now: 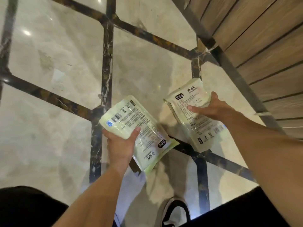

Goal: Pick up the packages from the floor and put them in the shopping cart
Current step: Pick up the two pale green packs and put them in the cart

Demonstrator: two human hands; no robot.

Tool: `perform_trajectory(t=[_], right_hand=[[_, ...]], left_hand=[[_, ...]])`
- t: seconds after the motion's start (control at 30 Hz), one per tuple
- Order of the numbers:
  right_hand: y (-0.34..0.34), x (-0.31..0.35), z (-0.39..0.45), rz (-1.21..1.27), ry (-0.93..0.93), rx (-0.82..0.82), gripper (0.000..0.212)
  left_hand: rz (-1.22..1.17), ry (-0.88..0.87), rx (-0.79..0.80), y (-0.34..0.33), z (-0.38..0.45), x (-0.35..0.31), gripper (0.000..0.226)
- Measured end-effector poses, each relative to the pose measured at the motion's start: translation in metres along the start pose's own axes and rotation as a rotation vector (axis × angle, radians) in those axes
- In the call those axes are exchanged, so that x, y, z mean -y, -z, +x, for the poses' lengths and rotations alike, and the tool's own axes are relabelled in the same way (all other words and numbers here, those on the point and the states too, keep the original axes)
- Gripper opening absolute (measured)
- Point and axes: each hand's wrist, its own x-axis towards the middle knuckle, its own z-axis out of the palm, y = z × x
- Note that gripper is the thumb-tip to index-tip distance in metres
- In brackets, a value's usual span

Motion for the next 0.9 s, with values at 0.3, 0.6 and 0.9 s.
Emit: perform_trajectory(t=[0.3,0.6,0.9], right_hand=[[-0.016,0.038,-0.005,0.092,0.052,-0.015,0.141],[-0.027,0.066,-0.038,0.174,0.117,-0.197,0.125],[-0.005,0.047,-0.175,0.33,0.048,-0.231,0.125]], left_hand=[[-0.017,-0.064,0.08,-0.005,0.004,-0.029,0.118],[-0.019,-0.003,0.017,0.018,-0.01,-0.027,0.123],[-0.11,-0.065,-0.027,0.107,-0.154,-0.058,0.082]])
